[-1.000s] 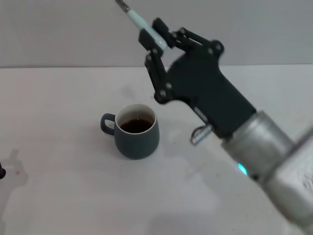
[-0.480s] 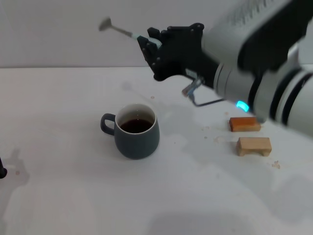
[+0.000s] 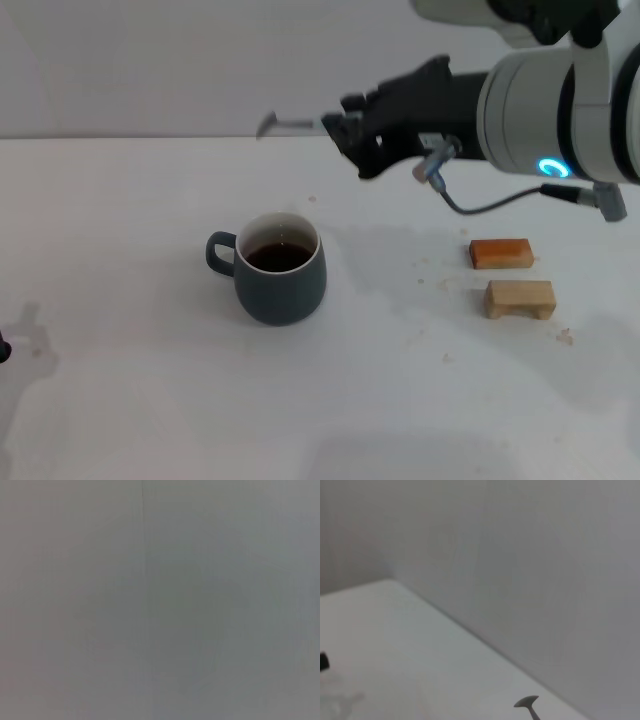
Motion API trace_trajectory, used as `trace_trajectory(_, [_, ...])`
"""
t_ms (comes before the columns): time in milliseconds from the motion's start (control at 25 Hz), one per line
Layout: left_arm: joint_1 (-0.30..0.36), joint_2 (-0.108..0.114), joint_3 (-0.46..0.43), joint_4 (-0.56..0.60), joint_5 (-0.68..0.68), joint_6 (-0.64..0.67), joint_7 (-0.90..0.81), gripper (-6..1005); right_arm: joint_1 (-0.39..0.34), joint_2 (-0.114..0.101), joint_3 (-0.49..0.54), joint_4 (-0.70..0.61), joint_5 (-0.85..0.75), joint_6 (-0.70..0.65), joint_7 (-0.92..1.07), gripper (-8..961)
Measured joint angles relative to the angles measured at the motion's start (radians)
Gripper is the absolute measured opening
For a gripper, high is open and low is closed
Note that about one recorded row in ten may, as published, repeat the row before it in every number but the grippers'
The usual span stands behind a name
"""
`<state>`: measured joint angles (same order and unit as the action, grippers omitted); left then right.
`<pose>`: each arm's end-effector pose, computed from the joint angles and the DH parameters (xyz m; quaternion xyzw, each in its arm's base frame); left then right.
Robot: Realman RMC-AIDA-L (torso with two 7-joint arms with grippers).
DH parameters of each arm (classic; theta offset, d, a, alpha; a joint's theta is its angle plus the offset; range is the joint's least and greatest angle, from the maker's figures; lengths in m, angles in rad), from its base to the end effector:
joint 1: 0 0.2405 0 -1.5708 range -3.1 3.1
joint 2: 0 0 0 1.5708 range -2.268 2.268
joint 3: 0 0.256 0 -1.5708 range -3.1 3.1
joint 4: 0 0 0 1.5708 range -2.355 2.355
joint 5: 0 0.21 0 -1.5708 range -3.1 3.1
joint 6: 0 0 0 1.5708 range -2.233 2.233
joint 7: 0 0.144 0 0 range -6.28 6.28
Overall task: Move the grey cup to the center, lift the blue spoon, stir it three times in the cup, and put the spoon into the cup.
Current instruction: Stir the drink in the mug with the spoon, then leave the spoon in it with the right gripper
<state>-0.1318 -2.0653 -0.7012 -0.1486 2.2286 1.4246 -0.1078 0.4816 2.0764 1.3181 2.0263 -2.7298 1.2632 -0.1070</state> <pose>-0.3809 0.2157 -0.0002 -0.6692 -0.2263 -0.2722 0.6533 0.0258 0.3072 0.0074 -0.9274 0.1761 0.0481 0.3266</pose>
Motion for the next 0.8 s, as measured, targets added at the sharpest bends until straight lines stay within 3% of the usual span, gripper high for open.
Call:
trace_trajectory(320, [0.002, 0.001, -0.003, 0.003, 0.000, 0.003, 0.001, -2, 0.048, 0.000, 0.000, 0.001, 0.026, 0.149, 0.058, 143])
trace_trajectory(800, [-0.002, 0.001, -0.003, 0.003, 0.001, 0.004, -0.001, -2, 0.007, 0.002, -0.013, -0.064, 0.037, 0.099, 0.028, 141])
